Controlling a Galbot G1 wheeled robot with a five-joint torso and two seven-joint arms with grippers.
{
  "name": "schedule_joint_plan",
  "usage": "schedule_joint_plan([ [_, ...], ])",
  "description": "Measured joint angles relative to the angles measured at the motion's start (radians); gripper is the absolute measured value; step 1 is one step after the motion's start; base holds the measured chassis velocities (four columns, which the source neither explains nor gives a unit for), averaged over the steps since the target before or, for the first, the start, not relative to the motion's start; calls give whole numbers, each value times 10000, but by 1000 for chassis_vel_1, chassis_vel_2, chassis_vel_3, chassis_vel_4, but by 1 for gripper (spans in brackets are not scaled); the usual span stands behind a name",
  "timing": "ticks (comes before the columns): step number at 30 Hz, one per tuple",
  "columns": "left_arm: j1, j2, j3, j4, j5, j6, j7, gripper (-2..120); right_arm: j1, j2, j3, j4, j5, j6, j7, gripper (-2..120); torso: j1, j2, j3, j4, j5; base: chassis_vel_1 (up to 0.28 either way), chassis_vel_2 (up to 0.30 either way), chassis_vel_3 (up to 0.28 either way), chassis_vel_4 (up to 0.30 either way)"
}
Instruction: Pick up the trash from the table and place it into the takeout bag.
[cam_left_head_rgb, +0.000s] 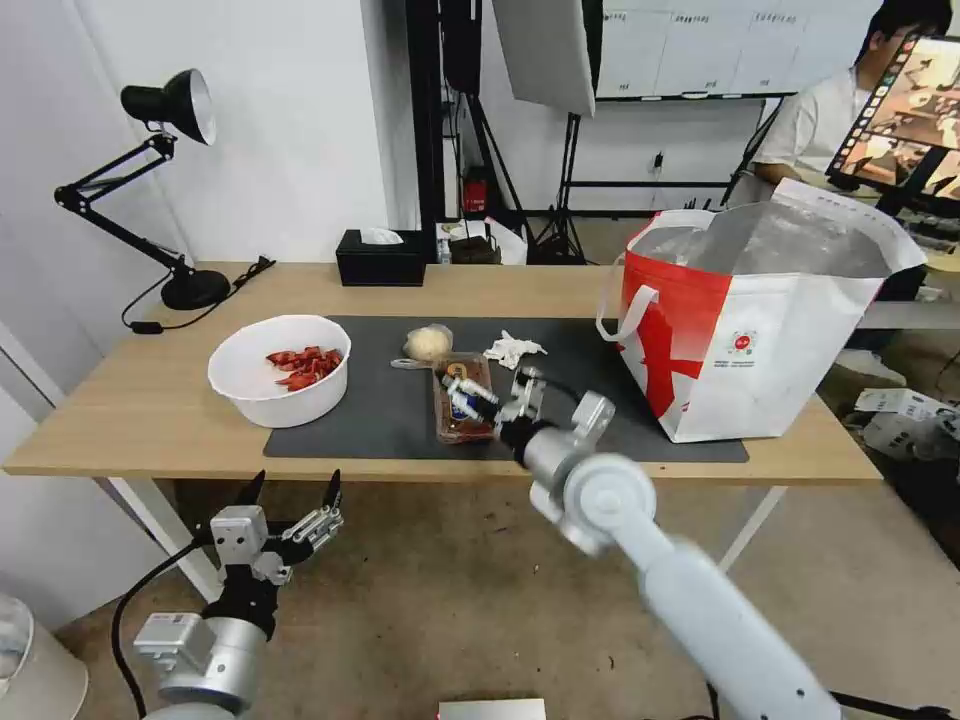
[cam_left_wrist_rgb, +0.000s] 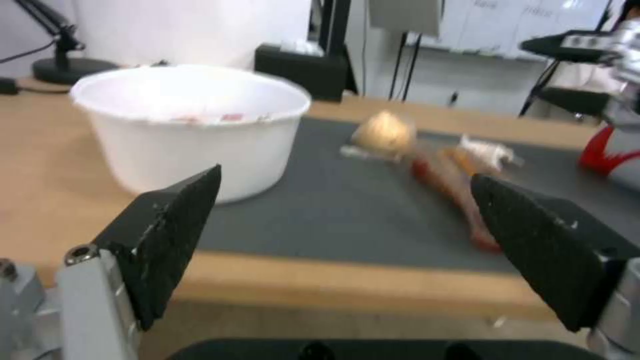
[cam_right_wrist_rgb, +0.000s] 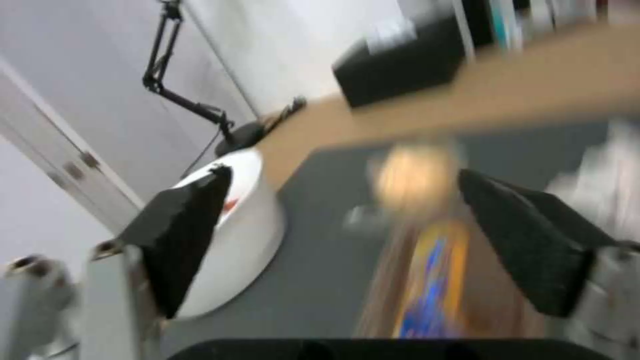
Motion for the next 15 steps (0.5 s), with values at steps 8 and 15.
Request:
schedule_joint_plan([
  [8,-435,450,152,-352,-2798,1228,-539,100,2558,-326,-1769,-2580,-1492,-690,-3977,54,0,0,1,4,-1,0,0,0,0],
  [15,-1392,839,402,-207,-6234,2138,-1308,100,3072,39,-2227,-4465,-4235,173,-5939,30,2,-1,2,1,0,0,0,0,0],
])
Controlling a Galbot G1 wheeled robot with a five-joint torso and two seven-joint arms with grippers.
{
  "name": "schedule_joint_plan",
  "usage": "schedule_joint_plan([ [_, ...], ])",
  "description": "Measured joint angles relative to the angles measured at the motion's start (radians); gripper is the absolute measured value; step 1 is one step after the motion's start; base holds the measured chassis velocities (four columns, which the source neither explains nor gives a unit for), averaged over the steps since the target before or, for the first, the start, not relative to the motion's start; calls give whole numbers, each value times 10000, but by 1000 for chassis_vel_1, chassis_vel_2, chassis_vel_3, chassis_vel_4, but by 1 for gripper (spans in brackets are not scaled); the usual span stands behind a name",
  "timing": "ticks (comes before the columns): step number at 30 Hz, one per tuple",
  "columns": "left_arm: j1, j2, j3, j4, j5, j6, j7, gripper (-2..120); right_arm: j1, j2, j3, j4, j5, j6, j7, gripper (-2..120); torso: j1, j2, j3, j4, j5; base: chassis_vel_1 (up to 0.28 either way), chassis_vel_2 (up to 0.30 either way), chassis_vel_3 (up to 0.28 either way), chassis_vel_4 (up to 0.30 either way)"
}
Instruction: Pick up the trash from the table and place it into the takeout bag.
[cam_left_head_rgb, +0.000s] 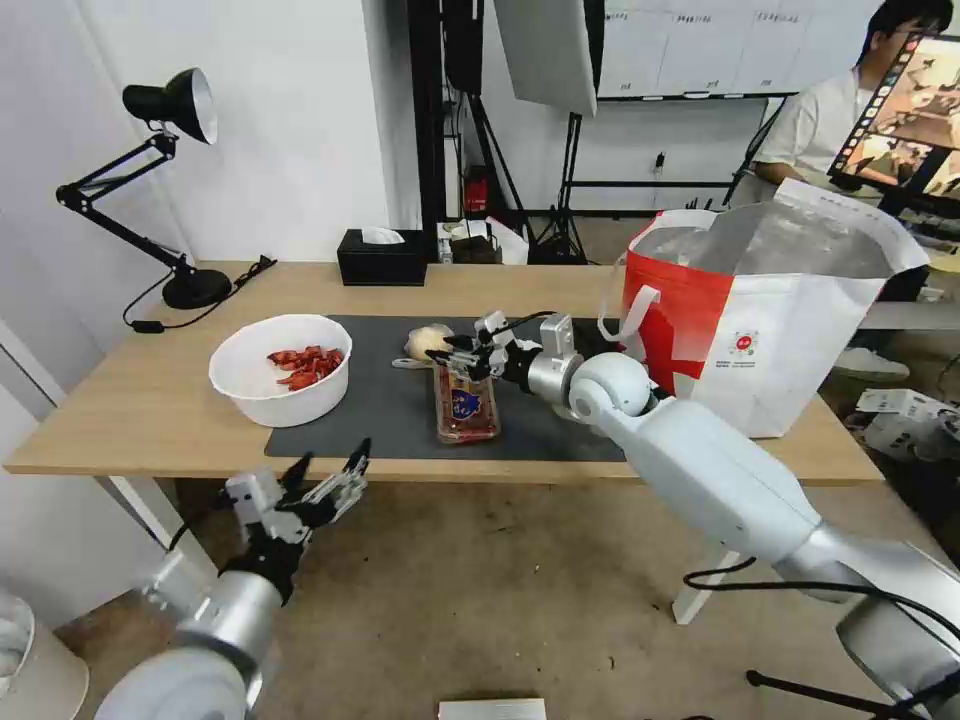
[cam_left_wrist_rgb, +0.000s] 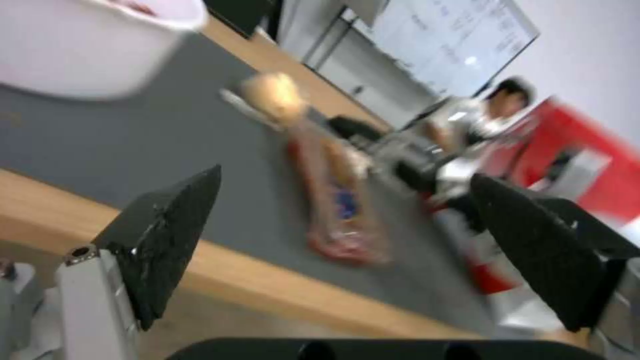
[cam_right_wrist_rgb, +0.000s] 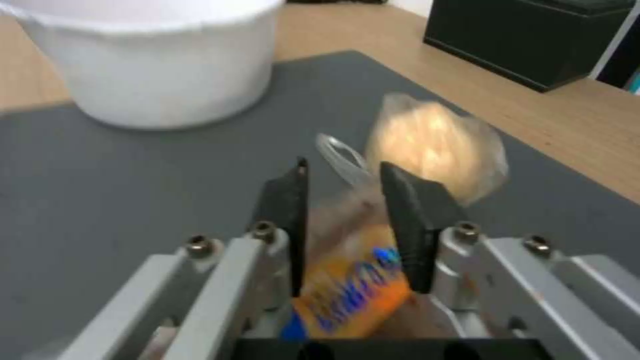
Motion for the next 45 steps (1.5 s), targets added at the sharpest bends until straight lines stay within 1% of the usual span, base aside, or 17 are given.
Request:
schedule_joint_plan([
  [1,0,0,0,0,0,0,0,100,0,0,0,0,0,0,0,30,0,0,0,0,0,0,0,0,0],
  [2,-471,158,108,130,-1499,190,-339,100,7,26,1,-398,-369,206,-416,20,-1,1,-1,-1,0,0,0,0,0],
  [4,-961,381,312,393,-2557,286,-583,100,7,13,-4,-591,-406,320,-590,10,-1,1,-1,-1,0,0,0,0,0],
  [5,-961,381,312,393,-2557,286,-583,100,7,13,-4,-591,-406,320,-590,10,-1,1,-1,-1,0,0,0,0,0],
  [8,-1735,629,655,854,-3588,347,-838,100,33,-7,-4,-654,-204,344,-521,0,-1,1,-1,-1,0,0,0,0,0],
  [9,-1735,629,655,854,-3588,347,-838,100,33,-7,-4,-654,-204,344,-521,0,-1,1,-1,-1,0,0,0,0,0],
  [11,-2249,720,937,1219,-4079,376,-935,100,84,-66,-19,-654,-49,328,-478,0,-1,2,-2,0,-1,0,0,0,0],
  [12,-2249,720,937,1219,-4079,376,-935,100,84,-66,-19,-654,-49,328,-478,0,-1,2,-2,0,-1,0,0,0,0],
  [14,-2738,753,1262,1657,-4286,389,-993,100,123,-121,-52,-666,65,308,-472,0,-1,2,-2,0,0,0,0,0,0],
  [17,-3247,755,1569,2024,-4391,398,-1069,100,159,-165,-59,-689,155,293,-472,0,-1,2,-2,0,0,0,0,0,0],
  [19,-3846,737,1942,2463,-4494,437,-1250,100,191,-225,-58,-723,301,287,-523,0,-1,2,-2,0,-2,0,0,0,0],
  [20,-3846,737,1942,2463,-4494,437,-1250,100,191,-225,-58,-723,301,287,-523,0,-1,2,-2,0,-2,0,0,0,0],
  [23,-4438,732,2370,2987,-4445,493,-1511,100,193,-263,-61,-778,397,281,-597,0,0,2,-2,-2,0,0,0,0,0],
  [26,-4682,731,2513,3225,-4395,552,-1712,100,178,-261,-56,-837,410,280,-611,0,-1,2,-2,-1,0,0,0,0,0],
  [36,-4954,751,2721,3599,-3919,804,-2133,100,40,-259,9,-894,410,281,-668,0,-1,1,-2,0,-1,0,0,0,0],
  [41,-5164,792,2829,3763,-3649,969,-2581,100,-50,-244,41,-860,361,282,-692,0,-2,2,-2,0,-1,0,0,0,0],
  [45,-5238,802,2891,3841,-3605,1104,-2780,100,-61,-250,43,-850,350,283,-706,0,-2,2,-3,0,-1,0,0,0,0],
])
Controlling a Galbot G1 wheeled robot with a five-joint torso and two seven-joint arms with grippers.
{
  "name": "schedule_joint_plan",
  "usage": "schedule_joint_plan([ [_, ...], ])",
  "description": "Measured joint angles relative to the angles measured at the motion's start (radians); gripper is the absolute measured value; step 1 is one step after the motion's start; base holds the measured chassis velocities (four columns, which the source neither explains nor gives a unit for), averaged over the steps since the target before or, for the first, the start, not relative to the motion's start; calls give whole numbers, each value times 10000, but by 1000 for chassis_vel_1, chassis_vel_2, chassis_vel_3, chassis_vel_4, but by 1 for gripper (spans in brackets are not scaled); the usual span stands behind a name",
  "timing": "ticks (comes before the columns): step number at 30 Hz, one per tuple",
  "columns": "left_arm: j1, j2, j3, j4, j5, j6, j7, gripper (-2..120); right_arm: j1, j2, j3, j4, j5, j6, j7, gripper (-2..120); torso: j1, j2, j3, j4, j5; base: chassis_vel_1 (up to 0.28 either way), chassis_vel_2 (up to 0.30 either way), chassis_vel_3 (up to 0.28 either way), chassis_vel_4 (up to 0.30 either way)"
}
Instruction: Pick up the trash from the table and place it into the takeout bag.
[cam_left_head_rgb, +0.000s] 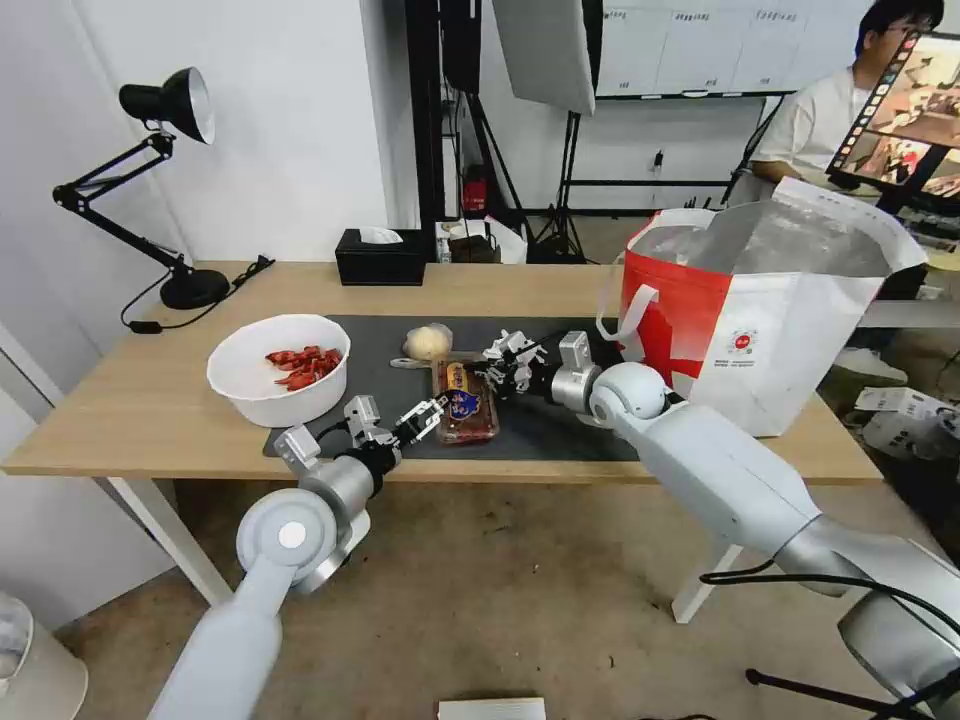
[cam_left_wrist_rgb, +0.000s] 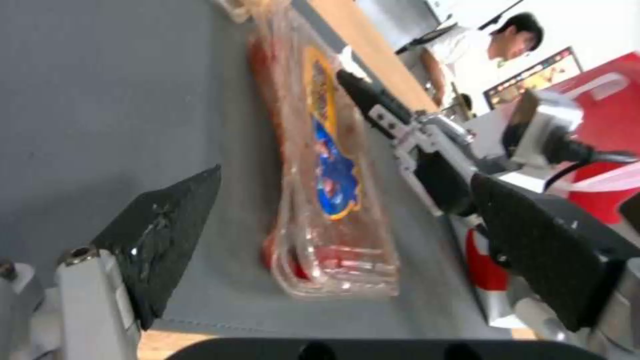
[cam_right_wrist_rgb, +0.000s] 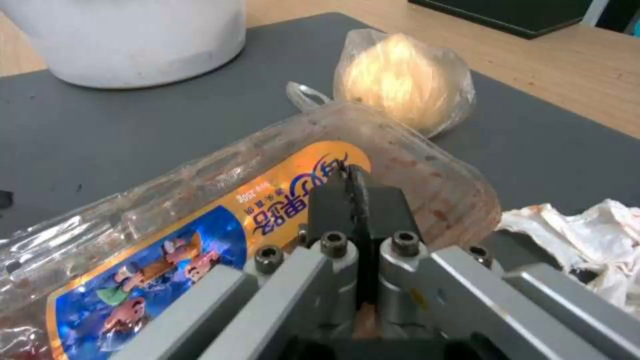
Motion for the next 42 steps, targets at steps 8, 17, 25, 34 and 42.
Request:
schedule_joint_plan([
  [8,-307,-62,299,299,-6,206,-337,100,0,11,-24,53,2,0,-29,0,0,0,0,0,0,0,0,0,0],
  [17,-686,-287,660,595,-302,393,-851,100,-14,-41,-10,146,65,0,-6,0,0,0,0,0,0,0,0,0,0],
  [25,-847,-389,761,770,-466,393,-1118,99,-72,-65,-6,186,176,-14,3,0,-1,2,-2,0,1,0,0,0,0],
  [34,-837,-340,765,775,-466,402,-1252,72,-120,-33,-41,168,320,-157,-6,0,0,1,0,1,-1,0,0,0,0],
  [42,-838,-312,774,755,-472,436,-1269,38,-100,-108,-75,262,435,-231,28,0,0,1,0,-1,-1,0,0,0,0],
])
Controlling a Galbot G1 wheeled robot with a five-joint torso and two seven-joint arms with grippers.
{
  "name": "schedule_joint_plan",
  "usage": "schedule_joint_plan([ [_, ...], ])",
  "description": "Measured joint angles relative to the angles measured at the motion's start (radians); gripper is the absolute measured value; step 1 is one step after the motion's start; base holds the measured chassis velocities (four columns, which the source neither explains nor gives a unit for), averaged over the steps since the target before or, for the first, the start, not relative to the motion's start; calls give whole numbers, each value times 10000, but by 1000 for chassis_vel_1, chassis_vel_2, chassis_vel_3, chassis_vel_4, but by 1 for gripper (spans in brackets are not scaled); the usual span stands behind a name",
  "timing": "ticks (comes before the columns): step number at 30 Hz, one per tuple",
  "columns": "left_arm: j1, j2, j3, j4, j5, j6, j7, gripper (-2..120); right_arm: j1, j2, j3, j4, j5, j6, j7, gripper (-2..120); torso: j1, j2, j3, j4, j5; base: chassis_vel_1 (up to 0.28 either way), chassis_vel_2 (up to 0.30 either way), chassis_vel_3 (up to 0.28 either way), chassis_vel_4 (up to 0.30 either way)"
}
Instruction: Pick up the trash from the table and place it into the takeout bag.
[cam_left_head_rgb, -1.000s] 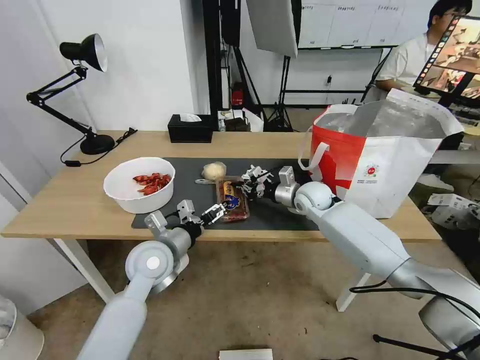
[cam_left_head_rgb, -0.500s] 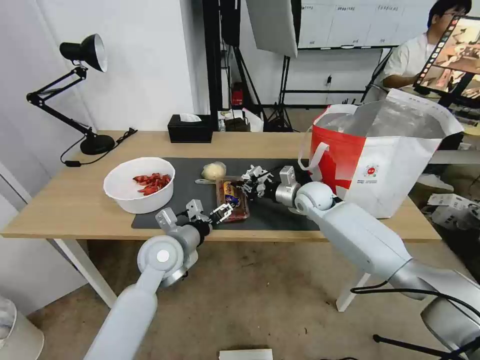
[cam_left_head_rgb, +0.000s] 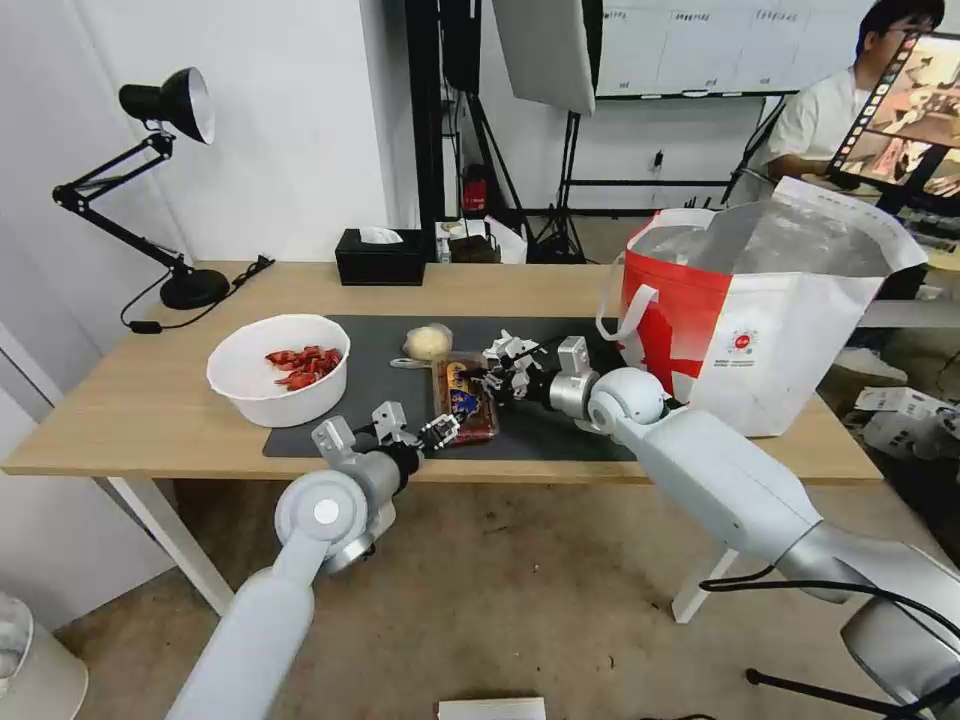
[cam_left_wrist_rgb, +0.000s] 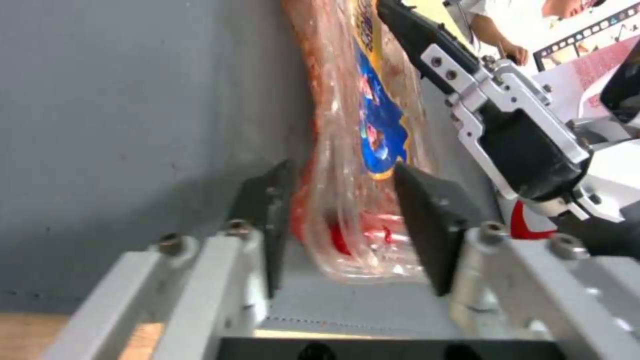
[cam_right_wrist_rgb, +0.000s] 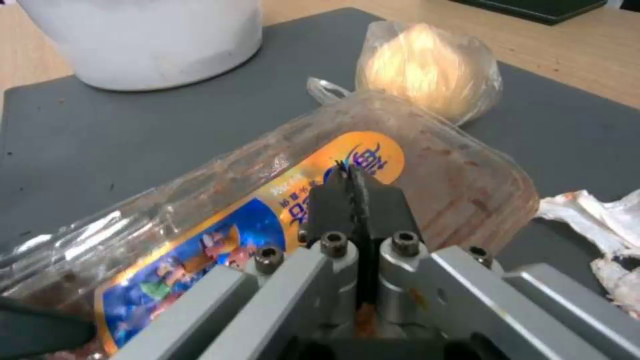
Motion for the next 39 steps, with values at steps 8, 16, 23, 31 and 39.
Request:
schedule_joint_plan([
  [8,-21,55,1,-10,-22,-47,-4,9,10,-107,-78,119,-7,-74,22,0,0,1,0,0,0,0,0,0,0],
  [16,-20,63,0,-35,-28,-73,-5,0,28,-197,-126,181,-32,-146,29,0,1,0,0,0,0,0,0,0,0],
  [23,-11,240,-140,-387,-207,-168,95,0,-450,-578,382,1044,849,131,1136,2,1,-1,0,0,2,0,0,0,0],
  [31,5,822,-463,-1095,-334,-395,579,0,-1934,-1894,2039,3615,2061,965,3816,28,0,-1,0,1,1,0,0,0,0],
  [39,-683,1301,-515,-1243,-285,-987,1252,0,-4760,-3240,3859,6206,1828,1352,5076,52,-1,0,0,0,4,0,0,0,0],
])
